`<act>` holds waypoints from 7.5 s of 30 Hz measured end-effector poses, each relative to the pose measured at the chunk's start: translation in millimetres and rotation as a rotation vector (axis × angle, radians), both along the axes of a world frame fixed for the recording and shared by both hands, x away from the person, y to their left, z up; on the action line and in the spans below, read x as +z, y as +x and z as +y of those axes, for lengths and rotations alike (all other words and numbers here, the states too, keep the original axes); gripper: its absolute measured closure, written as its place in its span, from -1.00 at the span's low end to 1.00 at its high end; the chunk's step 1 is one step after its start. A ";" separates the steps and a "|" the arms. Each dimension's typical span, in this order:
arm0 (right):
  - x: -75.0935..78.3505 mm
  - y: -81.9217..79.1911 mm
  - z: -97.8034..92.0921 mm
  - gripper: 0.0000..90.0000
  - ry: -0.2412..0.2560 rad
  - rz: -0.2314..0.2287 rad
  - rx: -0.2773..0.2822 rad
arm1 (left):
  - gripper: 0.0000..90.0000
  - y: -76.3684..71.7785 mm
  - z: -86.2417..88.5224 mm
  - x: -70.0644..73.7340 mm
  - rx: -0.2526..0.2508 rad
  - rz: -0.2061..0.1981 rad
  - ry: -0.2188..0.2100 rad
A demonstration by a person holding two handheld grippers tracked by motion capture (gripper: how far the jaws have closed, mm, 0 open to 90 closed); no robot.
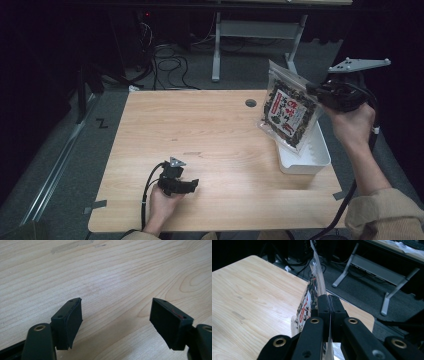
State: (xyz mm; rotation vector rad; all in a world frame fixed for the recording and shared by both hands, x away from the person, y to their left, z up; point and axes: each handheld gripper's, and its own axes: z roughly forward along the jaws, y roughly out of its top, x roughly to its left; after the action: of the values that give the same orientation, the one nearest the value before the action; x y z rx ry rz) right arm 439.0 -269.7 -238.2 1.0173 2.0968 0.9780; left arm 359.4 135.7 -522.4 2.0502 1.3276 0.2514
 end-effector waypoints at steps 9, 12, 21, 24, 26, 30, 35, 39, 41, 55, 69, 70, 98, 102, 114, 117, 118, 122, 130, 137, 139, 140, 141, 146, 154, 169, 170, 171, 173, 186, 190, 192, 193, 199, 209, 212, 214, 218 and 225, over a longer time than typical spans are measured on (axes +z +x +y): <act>-6.8 -0.1 -28.2 1.00 0.008 -0.003 -0.055 | -0.43 -0.8 0.0 0.9 0.011 -0.022 -0.003; -9.3 0.2 -32.3 1.00 0.013 0.000 -0.067 | -0.43 -1.9 -0.1 1.5 0.010 -0.028 0.002; -21.3 3.5 -49.1 1.00 0.016 0.018 -0.120 | -0.43 -1.9 -1.9 0.8 0.006 -0.024 0.026; -24.4 3.7 -50.7 1.00 0.002 0.020 -0.123 | -0.43 -1.6 -1.6 0.1 0.008 -0.021 0.027; -25.6 4.7 -53.0 1.00 0.005 0.020 -0.135 | -0.43 -1.2 -1.9 -0.4 0.008 -0.019 0.032; -24.7 3.4 -58.6 1.00 0.027 0.004 -0.151 | -0.42 -1.8 -2.3 0.0 0.007 -0.025 0.037; -20.0 0.8 -63.7 1.00 0.025 -0.013 -0.170 | -0.42 -1.2 -3.2 -1.1 0.007 -0.019 0.041; -25.8 1.5 -63.0 1.00 -0.007 -0.020 -0.188 | -0.42 -1.7 -3.2 -0.3 0.006 -0.022 0.039; -28.0 2.0 -62.6 1.00 -0.002 -0.015 -0.193 | -0.42 -1.9 -2.9 -0.3 0.008 -0.023 0.041; -56.2 17.1 -58.0 1.00 0.002 0.015 -0.192 | -0.42 -1.6 -1.5 -0.4 0.014 -0.019 0.040; -88.4 10.7 -81.6 0.88 0.032 0.046 -0.196 | -0.43 -2.4 -2.6 -0.3 0.018 -0.026 0.046; -89.3 10.2 -83.9 0.86 0.035 0.047 -0.200 | -0.43 -2.4 -2.4 -0.7 0.020 -0.023 0.045; -93.0 5.5 -109.3 0.09 0.118 0.027 -0.310 | -0.46 -3.5 -5.7 0.4 0.017 -0.038 0.058; -90.1 -0.1 -106.1 0.07 0.129 0.002 -0.296 | -0.46 -2.6 -4.6 -0.4 0.018 -0.029 0.059; -83.6 -16.8 -94.8 -0.02 0.145 -0.071 -0.237 | -0.46 -3.5 -2.4 2.2 0.029 -0.043 0.039; -83.4 -21.4 -88.9 -0.02 0.155 -0.071 -0.207 | -0.47 -5.0 -2.5 3.3 0.026 -0.050 0.035; -83.4 -21.4 -88.9 -0.02 0.155 -0.071 -0.207 | -0.47 -5.0 -2.5 3.3 0.026 -0.050 0.035; -83.6 -25.4 -78.8 -0.02 0.186 -0.065 -0.144 | -0.47 -5.1 -1.0 3.0 0.027 -0.046 0.033; -86.1 -30.9 -59.9 -0.02 0.214 -0.053 -0.056 | -0.49 -6.1 -1.8 3.9 0.035 -0.054 0.038; -87.9 -36.2 -47.8 0.02 0.216 -0.040 -0.016 | -0.50 -6.5 -3.1 5.0 0.027 -0.062 0.040; -88.5 -39.4 -44.8 0.03 0.214 -0.049 -0.008 | -0.50 -7.3 -2.6 5.3 0.028 -0.064 0.038; -90.0 -41.0 -42.0 0.02 0.217 -0.045 0.009 | -0.50 -7.3 -2.2 5.0 0.030 -0.064 0.037; -90.0 -41.0 -42.0 0.02 0.217 -0.045 0.009 | -0.50 -7.0 -1.7 5.0 0.029 -0.061 0.036; -92.7 -43.3 -37.5 0.02 0.212 -0.055 0.024 | -0.50 -6.5 -3.4 4.7 0.024 -0.061 0.037; -94.2 -52.0 -28.6 0.02 0.217 -0.074 0.069 | -0.50 -6.4 -3.4 4.8 0.023 -0.061 0.035; -99.6 -61.8 -9.2 0.05 0.224 -0.038 0.136 | -0.49 -7.9 -4.9 5.2 0.012 -0.064 0.040; -99.8 -63.2 -8.3 0.05 0.227 -0.034 0.138 | -0.49 -7.9 -4.4 5.2 0.013 -0.061 0.037; -99.8 -64.2 -7.5 0.05 0.227 -0.032 0.141 | -0.49 -7.5 -3.9 5.0 0.017 -0.060 0.036; -99.9 -65.1 -6.2 0.05 0.229 -0.028 0.154 | -0.49 -6.9 -4.0 4.7 0.016 -0.057 0.036; -109.1 -71.8 -2.8 0.05 0.286 0.016 0.198 | -0.48 -7.8 -5.7 5.3 0.009 -0.064 0.044; -111.7 -75.3 -0.7 0.03 0.286 0.025 0.216 | -0.47 -8.2 -4.1 5.3 0.014 -0.062 0.041; -113.4 -76.5 0.4 0.02 0.278 0.039 0.224 | -0.47 -7.5 -3.5 5.0 0.018 -0.061 0.040; -114.3 -76.9 1.0 0.02 0.275 0.039 0.227 | -0.47 -7.3 -4.1 4.9 0.015 -0.059 0.041; -117.4 -81.4 1.9 -0.01 0.267 0.052 0.233 | -0.47 -8.6 -5.9 5.1 -0.001 -0.063 0.042; -133.7 -83.6 9.8 -0.04 0.266 0.072 0.258 | -0.48 -9.0 -6.3 5.4 -0.008 -0.065 0.040; -139.0 -83.5 12.1 -0.07 0.269 0.084 0.269 | -0.48 -8.5 -5.8 5.1 -0.006 -0.064 0.037; -141.6 -82.7 12.6 -0.10 0.285 0.091 0.276 | -0.48 -8.9 -6.4 5.7 -0.007 -0.070 0.042; -148.8 -83.4 15.0 -0.11 0.309 0.105 0.286 | -0.48 -10.1 -6.2 6.4 -0.008 -0.079 0.041; -157.6 -83.9 15.3 -0.13 0.323 0.120 0.290 | -0.48 -9.9 -7.7 6.0 -0.013 -0.078 0.038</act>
State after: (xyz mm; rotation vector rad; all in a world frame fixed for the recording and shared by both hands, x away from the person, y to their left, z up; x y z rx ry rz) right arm 355.1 -254.3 -395.8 0.9595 2.2759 1.4702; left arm 349.4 128.0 -516.4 2.0589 1.2713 0.3496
